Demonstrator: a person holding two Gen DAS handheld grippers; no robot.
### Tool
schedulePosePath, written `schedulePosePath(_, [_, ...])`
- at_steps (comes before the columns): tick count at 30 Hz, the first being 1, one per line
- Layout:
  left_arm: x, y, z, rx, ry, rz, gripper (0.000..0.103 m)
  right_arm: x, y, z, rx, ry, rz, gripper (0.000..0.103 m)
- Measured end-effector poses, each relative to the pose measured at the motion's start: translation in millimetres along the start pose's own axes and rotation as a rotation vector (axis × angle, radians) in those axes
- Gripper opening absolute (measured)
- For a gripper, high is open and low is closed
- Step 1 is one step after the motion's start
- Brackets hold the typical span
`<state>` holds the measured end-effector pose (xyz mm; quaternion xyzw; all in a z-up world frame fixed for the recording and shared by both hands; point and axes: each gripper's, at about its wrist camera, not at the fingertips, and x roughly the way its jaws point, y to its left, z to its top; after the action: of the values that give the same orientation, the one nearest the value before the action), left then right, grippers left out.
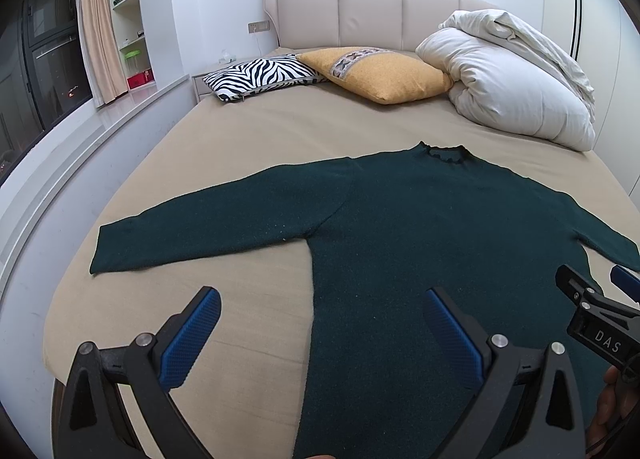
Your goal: Fold small clothes
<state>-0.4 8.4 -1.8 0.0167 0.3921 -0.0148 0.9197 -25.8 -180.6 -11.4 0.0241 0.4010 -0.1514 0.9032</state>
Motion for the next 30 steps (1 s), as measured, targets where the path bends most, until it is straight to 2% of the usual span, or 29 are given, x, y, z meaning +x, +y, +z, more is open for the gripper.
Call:
schedulePosePath(17, [1.3,0.5,-2.4,-0.001,0.004,0.003,0.103,4.8,0.5,1.2,-0.008,0.011,-0.002,0.103])
schedulePosePath(24, [13.6,-4.7,-10.8,-0.001,0.047,-0.031,0.103,17.9,-7.1,3.3,0.003,0.024,0.001,0.103])
schedulePosePath(27, [24.0,-11.5,-9.1,0.005,0.080,-0.075,0.103,25.5,-25.2,7.0,0.025,0.014,0.017,0.103])
schedulePosePath(30, [32.9,-19.7,-6.1,0.013,0.093,-0.102,0.103,30.6,-78.4,18.7,0.128,-0.031,0.044,0.103])
